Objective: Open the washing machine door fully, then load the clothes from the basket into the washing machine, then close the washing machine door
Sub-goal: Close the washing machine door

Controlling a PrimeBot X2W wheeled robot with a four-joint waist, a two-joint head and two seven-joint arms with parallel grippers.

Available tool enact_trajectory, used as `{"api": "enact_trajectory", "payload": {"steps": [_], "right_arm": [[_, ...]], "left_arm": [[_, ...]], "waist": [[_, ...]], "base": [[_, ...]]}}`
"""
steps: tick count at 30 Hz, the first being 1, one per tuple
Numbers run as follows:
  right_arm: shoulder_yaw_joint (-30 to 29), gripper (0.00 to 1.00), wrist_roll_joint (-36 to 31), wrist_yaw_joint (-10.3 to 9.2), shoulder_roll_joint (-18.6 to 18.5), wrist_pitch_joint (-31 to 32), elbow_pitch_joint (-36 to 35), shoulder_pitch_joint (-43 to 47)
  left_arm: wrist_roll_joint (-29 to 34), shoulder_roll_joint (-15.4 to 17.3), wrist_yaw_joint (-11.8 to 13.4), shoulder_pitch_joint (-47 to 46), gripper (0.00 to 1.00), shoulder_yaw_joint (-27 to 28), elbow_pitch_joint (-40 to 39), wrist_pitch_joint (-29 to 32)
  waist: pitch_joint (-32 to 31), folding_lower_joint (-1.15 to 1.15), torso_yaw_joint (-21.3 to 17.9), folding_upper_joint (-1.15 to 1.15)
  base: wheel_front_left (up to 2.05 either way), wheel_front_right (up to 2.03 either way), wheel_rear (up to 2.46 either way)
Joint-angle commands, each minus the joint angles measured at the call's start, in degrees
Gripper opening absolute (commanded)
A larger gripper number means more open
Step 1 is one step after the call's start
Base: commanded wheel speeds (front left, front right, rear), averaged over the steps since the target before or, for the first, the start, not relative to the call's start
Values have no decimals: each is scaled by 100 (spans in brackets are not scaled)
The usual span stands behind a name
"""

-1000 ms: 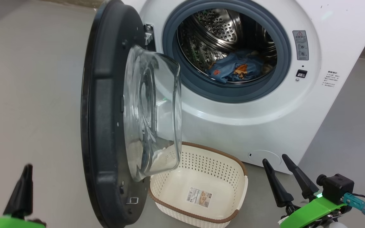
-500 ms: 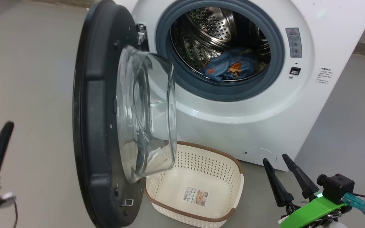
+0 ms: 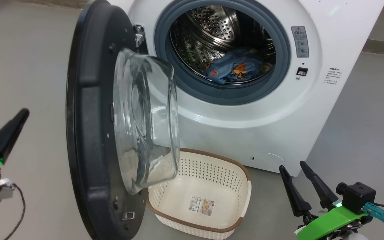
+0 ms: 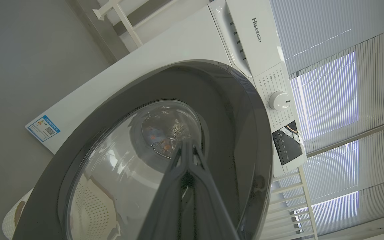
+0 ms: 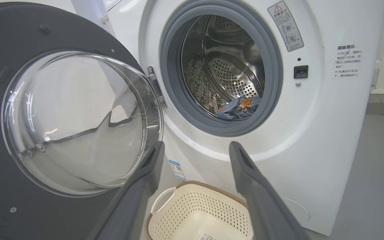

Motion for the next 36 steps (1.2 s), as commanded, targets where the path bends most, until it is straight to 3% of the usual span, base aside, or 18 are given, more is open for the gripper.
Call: {"api": "enact_trajectory", "payload": {"steps": [1, 8, 30, 36], "right_arm": [[106, 100, 1, 9, -43, -28, -147, -102], [128, 100, 7, 9, -41, -28, -134, -139], [133, 100, 37, 9, -73, -28, -130, -189], [147, 100, 45, 9, -73, -28, -113, -199]], "left_arm": [[-81, 229, 67, -318, 0, 171, -135, 63], [-288, 113, 364, -403, 0, 27, -199, 337], [-548, -261, 739, -414, 0, -510, -976, 798], [-506, -418, 709, -559, 0, -686, -922, 760]], "waist": [[-2, 0, -9, 0], [-7, 0, -94, 0], [-55, 0, -518, 0], [-44, 0, -737, 0]], "base": [[0, 0, 0], [0, 0, 0], [0, 0, 0], [0, 0, 0]]}}
